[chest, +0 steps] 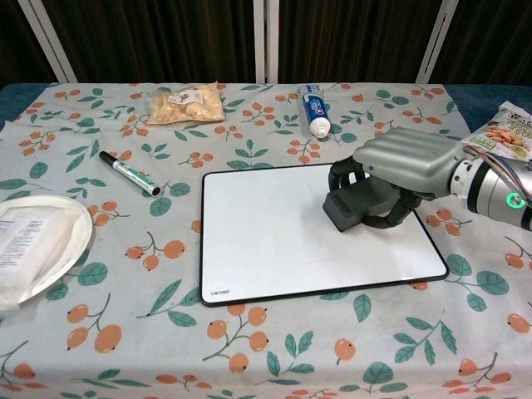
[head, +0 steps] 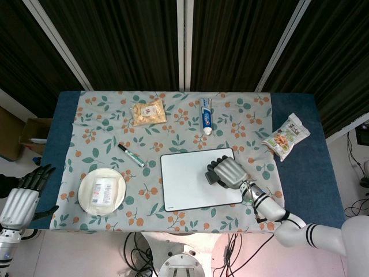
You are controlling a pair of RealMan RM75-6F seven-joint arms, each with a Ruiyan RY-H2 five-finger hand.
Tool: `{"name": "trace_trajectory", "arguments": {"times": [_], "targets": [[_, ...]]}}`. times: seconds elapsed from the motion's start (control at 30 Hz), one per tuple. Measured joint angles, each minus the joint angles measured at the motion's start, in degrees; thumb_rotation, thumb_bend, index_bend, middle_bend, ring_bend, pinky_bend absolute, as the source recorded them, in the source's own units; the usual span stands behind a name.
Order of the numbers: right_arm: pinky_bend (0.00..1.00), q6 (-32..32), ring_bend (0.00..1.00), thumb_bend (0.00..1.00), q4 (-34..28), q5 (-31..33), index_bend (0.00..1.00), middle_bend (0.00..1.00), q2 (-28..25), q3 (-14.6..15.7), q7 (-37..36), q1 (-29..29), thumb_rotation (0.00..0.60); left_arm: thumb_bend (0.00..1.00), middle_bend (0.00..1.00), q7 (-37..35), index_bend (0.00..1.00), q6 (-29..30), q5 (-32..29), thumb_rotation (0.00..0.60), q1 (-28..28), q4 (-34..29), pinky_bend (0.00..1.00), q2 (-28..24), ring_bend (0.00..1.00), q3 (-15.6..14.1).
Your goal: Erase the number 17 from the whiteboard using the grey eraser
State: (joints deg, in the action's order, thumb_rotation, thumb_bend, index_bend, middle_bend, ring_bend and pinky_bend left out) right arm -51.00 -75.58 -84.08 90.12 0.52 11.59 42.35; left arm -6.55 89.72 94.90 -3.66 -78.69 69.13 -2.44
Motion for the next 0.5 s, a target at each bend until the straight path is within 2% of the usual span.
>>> {"name": "trace_trajectory", "arguments": {"times": [0.2,0.5], "targets": [[0.79,-1.73,0.66,0.35,-4.23,-3.61,0.86,0.72,-1.88,1.9,-0.42,-0.9,0.6,0.0,0.06,0.01,0.07,0.16,0.08,0.6,-0.01,-0.03,0.17,0.07,0.07,-0.01],[0.79,-0.49,0.66,0.35,-1.25,-1.53,0.85,0.72,0.99,-0.89,1.19,0.09,0.6,0.0,0.06,-0.52,0.07,0.29,-0.18,0.6,0.14,0.45,0.17,0.08,0.07,-0.01]]}}
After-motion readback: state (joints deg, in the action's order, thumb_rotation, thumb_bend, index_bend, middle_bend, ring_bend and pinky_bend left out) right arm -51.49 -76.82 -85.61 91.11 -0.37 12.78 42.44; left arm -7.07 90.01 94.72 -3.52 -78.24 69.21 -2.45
